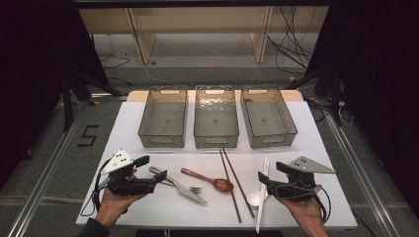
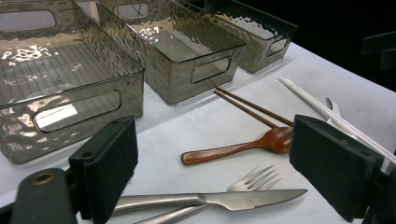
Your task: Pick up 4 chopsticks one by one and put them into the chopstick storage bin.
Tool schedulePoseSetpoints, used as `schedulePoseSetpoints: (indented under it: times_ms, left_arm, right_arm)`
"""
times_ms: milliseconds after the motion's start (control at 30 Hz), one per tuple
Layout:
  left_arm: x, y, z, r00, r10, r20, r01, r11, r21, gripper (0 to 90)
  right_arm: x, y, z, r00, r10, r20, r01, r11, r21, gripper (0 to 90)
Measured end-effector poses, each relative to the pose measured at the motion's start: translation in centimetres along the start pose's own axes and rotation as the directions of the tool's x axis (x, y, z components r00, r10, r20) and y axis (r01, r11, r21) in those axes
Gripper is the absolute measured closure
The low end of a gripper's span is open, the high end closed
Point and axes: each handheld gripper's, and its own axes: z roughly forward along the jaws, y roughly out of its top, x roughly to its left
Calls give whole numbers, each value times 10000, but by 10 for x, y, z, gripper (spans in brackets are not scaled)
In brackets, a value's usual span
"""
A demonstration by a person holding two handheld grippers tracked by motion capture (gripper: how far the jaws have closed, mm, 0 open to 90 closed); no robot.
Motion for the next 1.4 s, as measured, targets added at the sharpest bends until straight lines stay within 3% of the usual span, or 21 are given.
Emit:
schedulePoseSetpoints:
  times_ms: [300,600,633,867,900,933,1000,1067,1267,1333,1400]
  left_arm:
    - [0,0,0,10000,3,-17,-3,10000,-12,151]
    - [1,0,-1,10000,-1,-41,1,10000,-6,151]
    - [1,0,-1,10000,14,-38,-14,10000,-8,150]
    - [0,0,0,10000,34,-42,-34,10000,1,151]
    - [0,0,0,10000,47,-41,-47,10000,-2,151]
    - [0,0,0,10000,49,-42,-49,10000,0,151]
    - [0,0,-1,10000,45,-38,-45,10000,-12,151]
    - [0,1,-1,10000,54,-32,-54,10000,-26,151]
    - [1,1,0,10000,44,-34,-44,10000,-9,151]
    - [0,1,0,10000,42,-35,-42,10000,-13,151]
    - [1,1,-1,10000,40,-42,-40,10000,-9,151]
  right_arm:
    - [-4,0,2,9994,250,258,-261,9988,426,296]
    - [-9,2,6,9971,491,588,-574,9870,1504,324]
    - [-11,3,7,9956,584,729,-715,9789,1912,333]
    - [-11,1,16,9954,420,856,-663,9498,3058,364]
    - [-11,1,16,9954,420,856,-663,9498,3058,364]
    - [-11,-2,21,9960,302,846,-577,9366,3456,366]
    - [-11,-3,24,9960,246,862,-554,9251,3756,372]
    - [-11,-3,25,9959,253,869,-565,9238,3788,376]
    - [-11,-7,32,9956,94,927,-500,8937,4458,387]
    - [-11,-8,32,9959,77,901,-479,8896,4541,390]
    - [-11,-9,34,9959,126,900,-549,8721,4862,395]
